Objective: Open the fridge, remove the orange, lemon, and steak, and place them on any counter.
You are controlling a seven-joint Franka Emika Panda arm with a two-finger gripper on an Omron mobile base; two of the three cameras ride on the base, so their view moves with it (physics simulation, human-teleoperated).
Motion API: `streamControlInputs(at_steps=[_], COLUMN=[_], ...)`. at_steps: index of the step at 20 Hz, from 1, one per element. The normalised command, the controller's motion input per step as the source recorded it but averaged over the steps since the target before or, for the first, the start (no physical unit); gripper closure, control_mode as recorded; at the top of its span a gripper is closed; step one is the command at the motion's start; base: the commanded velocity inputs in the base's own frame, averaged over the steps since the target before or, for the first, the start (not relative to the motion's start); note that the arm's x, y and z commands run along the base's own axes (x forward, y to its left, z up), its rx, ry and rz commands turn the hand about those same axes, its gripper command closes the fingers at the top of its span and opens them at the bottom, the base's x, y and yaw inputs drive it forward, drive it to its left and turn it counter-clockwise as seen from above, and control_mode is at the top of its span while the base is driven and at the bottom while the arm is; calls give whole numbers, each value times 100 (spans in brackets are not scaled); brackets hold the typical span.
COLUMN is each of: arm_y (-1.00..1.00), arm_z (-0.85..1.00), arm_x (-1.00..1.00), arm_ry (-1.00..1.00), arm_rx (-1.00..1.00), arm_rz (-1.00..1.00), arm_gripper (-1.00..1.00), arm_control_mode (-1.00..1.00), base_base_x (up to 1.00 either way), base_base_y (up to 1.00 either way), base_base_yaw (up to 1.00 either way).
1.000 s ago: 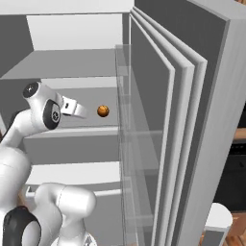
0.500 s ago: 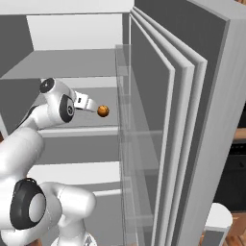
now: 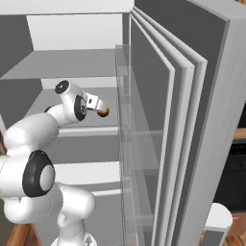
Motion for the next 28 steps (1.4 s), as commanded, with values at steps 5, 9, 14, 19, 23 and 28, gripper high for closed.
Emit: streamControlInputs(at_steps=[5,9,14,19,23,28], arm_y=[-8,0,0,0,2,8], arm_z=[-41,-19,-12,-18,-20,-8], arm_x=[29,27,44,27,16,45], arm_ry=[2,0,0,4,6,1], arm_rx=[0,0,0,0,0,0], arm_rz=[0,0,0,0,0,0], arm_gripper=[-100,-100,-100,-100,-100,-100], arm_control_mode=[-100,-100,-100,-100,-100,-100], base_base_x=[0,0,0,0,0,0], base_base_y=[0,0,0,0,0,0], base_base_yaw=[0,0,0,0,0,0])
